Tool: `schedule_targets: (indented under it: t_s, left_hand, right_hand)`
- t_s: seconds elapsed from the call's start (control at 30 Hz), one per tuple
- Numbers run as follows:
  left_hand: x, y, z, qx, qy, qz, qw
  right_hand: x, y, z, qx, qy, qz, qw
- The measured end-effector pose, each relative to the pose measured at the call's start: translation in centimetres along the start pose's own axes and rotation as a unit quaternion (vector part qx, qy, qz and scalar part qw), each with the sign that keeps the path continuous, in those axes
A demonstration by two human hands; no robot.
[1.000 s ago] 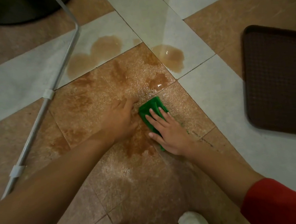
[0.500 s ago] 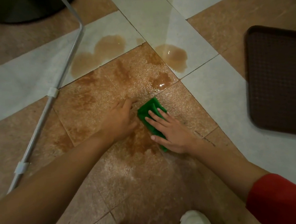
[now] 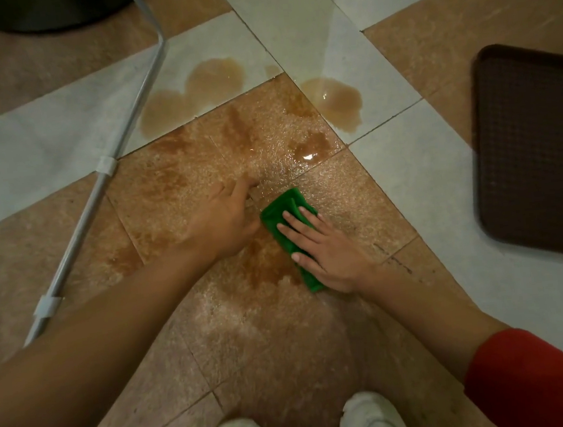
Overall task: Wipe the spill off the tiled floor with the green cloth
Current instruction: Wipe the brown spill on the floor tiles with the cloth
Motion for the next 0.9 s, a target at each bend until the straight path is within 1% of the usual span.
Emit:
schedule_targets:
  t_s: [0.1, 0.17, 0.33, 0.4, 0.47, 0.53, 0.6, 0.67, 0.77, 0.83, 0.9]
  left_hand:
    - [0.0, -0.4, 0.2, 0.009, 0.000, -0.011, 1.000]
    - [0.1, -0.4, 0.4, 0.014, -0.002, -0.011, 1.000]
    - [0.2, -0.4, 0.8, 0.014, -0.013, -0.009, 1.000]
    - [0.1, -0.3, 0.8, 0.012, -0.017, -0.008, 1.000]
    - [0.0, -0.2, 0.7, 0.010, -0.014, -0.006, 1.000]
    - [-0.1, -0.2, 0.5, 0.012, -0.007, -0.009, 1.000]
    - [0.0, -0.1, 0.9, 0.020, -0.013, -0.013, 1.000]
    - [0.1, -0.1, 1.6, 0.020, -0.022, -0.009, 1.000]
    - [0.2, -0.2, 2.4, 0.010, -0.032, -0.007, 0.999]
    - [0.2, -0.4, 2.6, 0.009, -0.034, -0.009, 0.999]
    - [0.2, -0.8, 2.7, 0.011, -0.034, -0.017, 0.999]
  right_hand:
    - [1.1, 1.1, 0.4, 0.030, -0.034, 0.028, 0.999]
    - [1.7, 1.4, 0.4, 0.039, -0.047, 0.030, 0.998]
    - [0.5, 0.9, 0.6, 0.036, -0.008, 0.018, 0.999]
    - [-0.2, 0.8, 1.2, 0.043, -0.008, 0.016, 0.999]
    - [-0.3, 1.2, 2.0, 0.070, -0.036, 0.022, 0.997]
    - [0.2, 1.9, 2.6, 0.097, -0.083, 0.032, 0.991]
    - [0.7, 2.2, 2.5, 0.096, -0.103, 0.041, 0.989]
    - [0.4, 1.8, 1.9, 0.080, -0.087, 0.037, 0.992]
    - [-1.1, 0.7, 0.5, 0.059, -0.028, 0.020, 0.998]
    - [-1.9, 0.2, 0.4, 0.054, -0.020, 0.014, 0.998]
    - [-2.1, 0.3, 1.0, 0.051, -0.032, 0.013, 0.998]
Point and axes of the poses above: each hand's wrist, its own x-axis towards the middle knuckle, its own y-axis out of the back of the hand, z = x × y, the point moved 10 cm from there along x, towards the middle knuckle, and after that the axes turned 5 degrees about x, right-handed, at the moved point
